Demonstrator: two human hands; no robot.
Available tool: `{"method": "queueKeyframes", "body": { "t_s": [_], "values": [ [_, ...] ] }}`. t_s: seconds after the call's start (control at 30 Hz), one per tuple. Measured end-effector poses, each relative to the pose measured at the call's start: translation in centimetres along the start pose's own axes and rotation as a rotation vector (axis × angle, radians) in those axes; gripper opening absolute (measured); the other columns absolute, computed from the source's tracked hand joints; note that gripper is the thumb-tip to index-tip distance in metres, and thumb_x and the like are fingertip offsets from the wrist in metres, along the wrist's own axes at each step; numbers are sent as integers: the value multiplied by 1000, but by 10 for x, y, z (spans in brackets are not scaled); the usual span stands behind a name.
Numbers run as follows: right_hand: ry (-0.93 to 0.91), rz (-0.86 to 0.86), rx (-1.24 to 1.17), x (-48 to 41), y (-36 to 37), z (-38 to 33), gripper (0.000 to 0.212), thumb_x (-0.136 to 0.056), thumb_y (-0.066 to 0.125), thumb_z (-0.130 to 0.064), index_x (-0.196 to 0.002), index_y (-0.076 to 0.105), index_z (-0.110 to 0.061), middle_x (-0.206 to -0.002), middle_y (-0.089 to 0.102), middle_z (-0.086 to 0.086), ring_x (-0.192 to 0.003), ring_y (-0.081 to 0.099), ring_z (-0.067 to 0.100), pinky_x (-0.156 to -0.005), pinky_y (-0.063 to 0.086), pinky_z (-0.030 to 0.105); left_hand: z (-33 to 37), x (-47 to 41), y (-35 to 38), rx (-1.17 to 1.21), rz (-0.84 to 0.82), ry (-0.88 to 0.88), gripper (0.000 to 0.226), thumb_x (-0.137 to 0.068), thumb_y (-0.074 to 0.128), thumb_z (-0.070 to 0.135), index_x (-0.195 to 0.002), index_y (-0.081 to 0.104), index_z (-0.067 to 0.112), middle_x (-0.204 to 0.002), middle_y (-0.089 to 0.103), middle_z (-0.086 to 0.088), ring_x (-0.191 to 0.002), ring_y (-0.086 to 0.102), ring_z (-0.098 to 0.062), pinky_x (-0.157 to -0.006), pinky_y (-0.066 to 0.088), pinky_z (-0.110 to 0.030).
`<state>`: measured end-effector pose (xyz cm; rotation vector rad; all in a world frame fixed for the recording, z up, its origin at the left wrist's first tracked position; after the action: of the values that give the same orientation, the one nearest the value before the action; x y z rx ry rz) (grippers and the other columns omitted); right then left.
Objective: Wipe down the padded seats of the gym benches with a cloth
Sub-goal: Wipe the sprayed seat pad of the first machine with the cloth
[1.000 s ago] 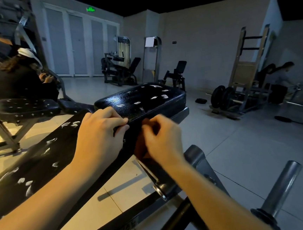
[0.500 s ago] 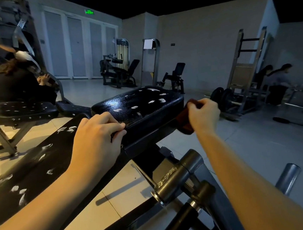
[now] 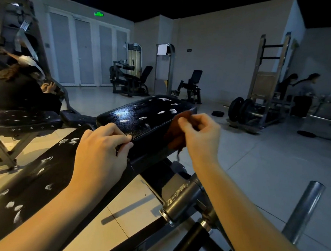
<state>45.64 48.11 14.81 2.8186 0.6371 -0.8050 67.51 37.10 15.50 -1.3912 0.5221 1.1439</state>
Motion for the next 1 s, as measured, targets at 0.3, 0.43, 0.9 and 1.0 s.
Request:
{"method": "queueKeyframes", "body": {
  "t_s": [0.3, 0.43, 0.9, 1.0],
  "values": [
    [108, 360, 53, -59, -68, -2, 12, -94, 71, -15, -105, 67, -15, -97, 65, -7, -101, 67, 21, -73, 61, 31, -1, -1, -1, -35, -10, -37, 13, -86, 78, 21, -98, 81, 19, -94, 67, 5, -79, 59, -18, -72, 42, -40],
    [20, 346, 122, -44, -37, -4, 9, -93, 72, -16, -99, 67, -21, -87, 66, -14, -85, 67, 5, -81, 61, 33, 0, -2, 0, -35, -1, -50, 11, -85, 79, 19, -97, 81, 18, -93, 67, 4, -73, 49, -13, -71, 39, -36],
    [-173, -427, 29, 47, 19, -13, 13, -96, 68, -13, -106, 71, -21, -98, 75, -6, -92, 72, 9, -81, 62, 33, 7, -1, -6, -123, -2, -104, 10, -88, 77, 21, -97, 81, 19, -96, 67, 6, -73, 47, -12, -77, 42, -38],
    [11, -108, -105, 7, -34, -6, 11, -93, 71, -11, -102, 71, -18, -96, 75, -4, -93, 72, 10, -84, 61, 29, 7, -3, -5, -163, -31, -125, 12, -89, 76, 24, -99, 81, 22, -98, 67, 8, -79, 59, -17, -81, 44, -40]
  ]
}}
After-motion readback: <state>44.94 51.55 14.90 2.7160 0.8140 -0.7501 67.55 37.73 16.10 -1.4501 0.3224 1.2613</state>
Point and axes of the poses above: each hand's wrist, its own x-axis away from the middle knuckle, its own y-axis out of the palm, z = x × y, the point moved 9 cm from there along -x, towards the middle knuckle
